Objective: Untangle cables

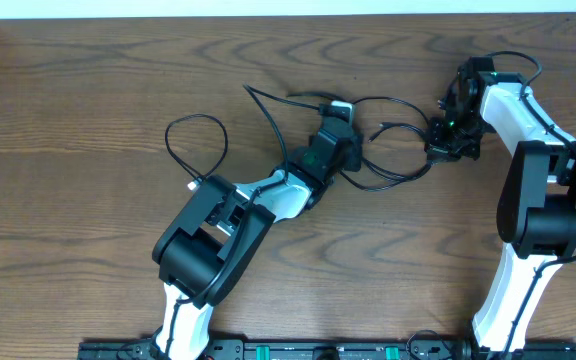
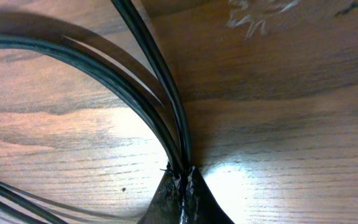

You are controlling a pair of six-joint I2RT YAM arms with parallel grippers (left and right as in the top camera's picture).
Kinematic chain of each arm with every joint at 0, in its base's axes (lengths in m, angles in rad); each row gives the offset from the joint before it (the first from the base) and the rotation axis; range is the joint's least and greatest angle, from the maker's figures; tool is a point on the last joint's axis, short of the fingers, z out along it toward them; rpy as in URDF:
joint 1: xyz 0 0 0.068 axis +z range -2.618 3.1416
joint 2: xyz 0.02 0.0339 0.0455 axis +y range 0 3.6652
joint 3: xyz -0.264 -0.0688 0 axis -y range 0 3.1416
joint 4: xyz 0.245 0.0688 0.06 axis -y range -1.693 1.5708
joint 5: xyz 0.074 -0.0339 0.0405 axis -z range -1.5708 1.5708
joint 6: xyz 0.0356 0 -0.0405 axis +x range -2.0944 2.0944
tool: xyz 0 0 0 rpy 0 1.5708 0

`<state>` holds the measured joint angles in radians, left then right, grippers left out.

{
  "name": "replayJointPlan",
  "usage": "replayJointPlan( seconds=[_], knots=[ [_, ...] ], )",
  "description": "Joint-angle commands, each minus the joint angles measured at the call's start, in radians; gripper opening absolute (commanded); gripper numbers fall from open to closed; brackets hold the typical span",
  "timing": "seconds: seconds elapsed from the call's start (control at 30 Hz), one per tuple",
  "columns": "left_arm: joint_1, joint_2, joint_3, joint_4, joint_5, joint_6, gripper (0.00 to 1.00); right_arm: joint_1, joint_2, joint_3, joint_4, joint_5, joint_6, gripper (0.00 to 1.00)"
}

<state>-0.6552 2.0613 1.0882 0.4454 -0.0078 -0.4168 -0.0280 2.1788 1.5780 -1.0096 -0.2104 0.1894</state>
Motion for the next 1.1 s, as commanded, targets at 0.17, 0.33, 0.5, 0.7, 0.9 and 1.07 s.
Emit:
replayJointPlan(
  seconds=[0.17, 0.33, 0.5, 0.7, 0.9, 1.07],
  knots=[
    [0.054, -0.077, 0.009, -0.041, -0.066, -0.029, 0.07, 0.008, 0.038, -0.029, -0.031, 0.116, 0.002, 0.01],
    [0.098, -0.292, 0.009, -0.216, -0.047, -0.028, 0.07, -0.004, 0.038, -0.029, -0.046, 0.403, 0.161, 0.01],
    [0.198, -0.533, 0.009, -0.468, -0.08, -0.021, 0.07, -0.024, 0.038, -0.029, -0.045, 0.43, 0.216, 0.01],
    [0.371, -0.71, 0.009, -0.698, -0.087, -0.021, 0.08, -0.067, 0.038, -0.026, -0.039, 0.438, 0.242, 0.01],
    [0.501, -0.768, 0.009, -0.771, -0.087, -0.023, 0.08, -0.138, 0.025, -0.008, -0.054, 0.437, 0.251, 0.01],
    [0.579, -0.769, 0.009, -0.781, -0.087, -0.061, 0.08, -0.2, -0.049, 0.0, -0.053, 0.372, 0.164, 0.01]
  ],
)
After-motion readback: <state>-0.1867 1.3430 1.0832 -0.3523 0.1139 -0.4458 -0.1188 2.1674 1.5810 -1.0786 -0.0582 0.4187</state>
